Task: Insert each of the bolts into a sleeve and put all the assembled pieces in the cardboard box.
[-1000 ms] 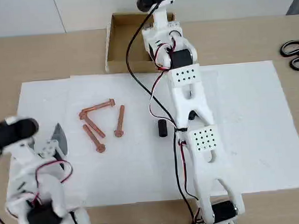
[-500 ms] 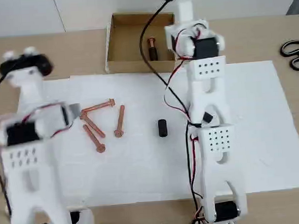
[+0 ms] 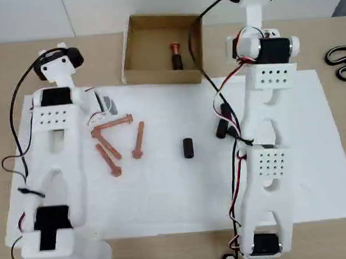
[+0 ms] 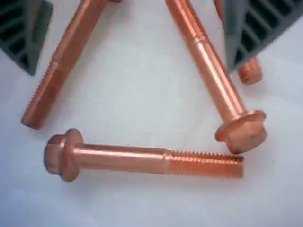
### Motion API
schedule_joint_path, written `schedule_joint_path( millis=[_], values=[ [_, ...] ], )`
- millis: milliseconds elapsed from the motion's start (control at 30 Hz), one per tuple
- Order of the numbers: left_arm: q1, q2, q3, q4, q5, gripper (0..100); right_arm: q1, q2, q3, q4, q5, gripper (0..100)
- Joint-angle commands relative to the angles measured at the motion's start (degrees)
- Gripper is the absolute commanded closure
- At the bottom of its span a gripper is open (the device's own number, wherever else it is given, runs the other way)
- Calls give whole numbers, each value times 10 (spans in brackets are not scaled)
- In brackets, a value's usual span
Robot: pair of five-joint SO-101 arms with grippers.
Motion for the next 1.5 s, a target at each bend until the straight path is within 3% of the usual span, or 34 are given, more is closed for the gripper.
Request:
schedule_joint_path(
  millis=[0,233,533,700,867,1033,1467],
  values=[
    [2,5,-29,16,12,755,19,-48,-25,7,7,887],
    [9,9,-29,32,12,755,28,-72,118,8,33,888],
    [8,11,-27,26,13,756,26,-327,414,3,31,888],
    [6,11,-25,26,11,756,-5,-392,556,-3,33,885],
    [7,16,-3,13,9,756,-35,-378,605,-8,18,868],
    [9,73,-3,-16,12,756,-80,-347,638,-7,-66,758],
    [15,139,-4,-15,32,756,-217,-271,641,-8,-75,758]
  ],
)
